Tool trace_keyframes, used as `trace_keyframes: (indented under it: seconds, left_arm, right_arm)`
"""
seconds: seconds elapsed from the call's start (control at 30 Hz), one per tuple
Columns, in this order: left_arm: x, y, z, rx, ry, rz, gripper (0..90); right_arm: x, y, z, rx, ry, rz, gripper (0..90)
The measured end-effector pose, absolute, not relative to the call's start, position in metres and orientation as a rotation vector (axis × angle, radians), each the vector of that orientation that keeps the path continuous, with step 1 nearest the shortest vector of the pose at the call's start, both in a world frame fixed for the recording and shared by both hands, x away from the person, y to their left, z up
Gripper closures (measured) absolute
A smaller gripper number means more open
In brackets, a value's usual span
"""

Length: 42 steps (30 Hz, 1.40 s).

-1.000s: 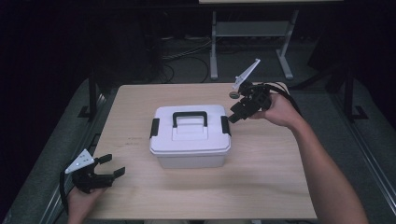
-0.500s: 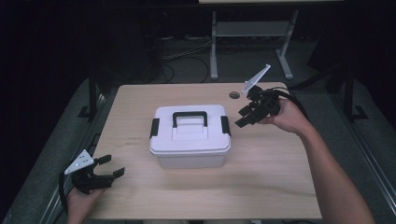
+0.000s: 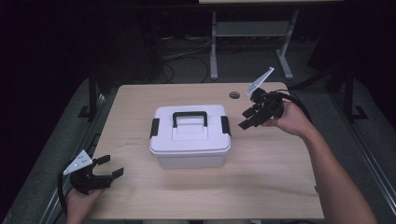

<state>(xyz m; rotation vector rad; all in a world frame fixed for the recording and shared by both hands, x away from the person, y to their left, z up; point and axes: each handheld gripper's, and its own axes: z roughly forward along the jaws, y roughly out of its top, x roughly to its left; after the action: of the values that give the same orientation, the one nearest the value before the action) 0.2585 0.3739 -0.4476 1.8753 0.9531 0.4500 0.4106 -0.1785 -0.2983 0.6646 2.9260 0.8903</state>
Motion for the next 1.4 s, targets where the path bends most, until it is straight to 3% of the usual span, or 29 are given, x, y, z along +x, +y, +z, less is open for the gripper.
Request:
trace_keyframes:
  seconds: [1.4]
  left_arm:
    - [0.259,0.371,-0.446,1.88,0.943,0.454,16.0]
  right_arm:
    - [0.383,-0.224,-0.344,0.82,2.927,0.891,42.1]
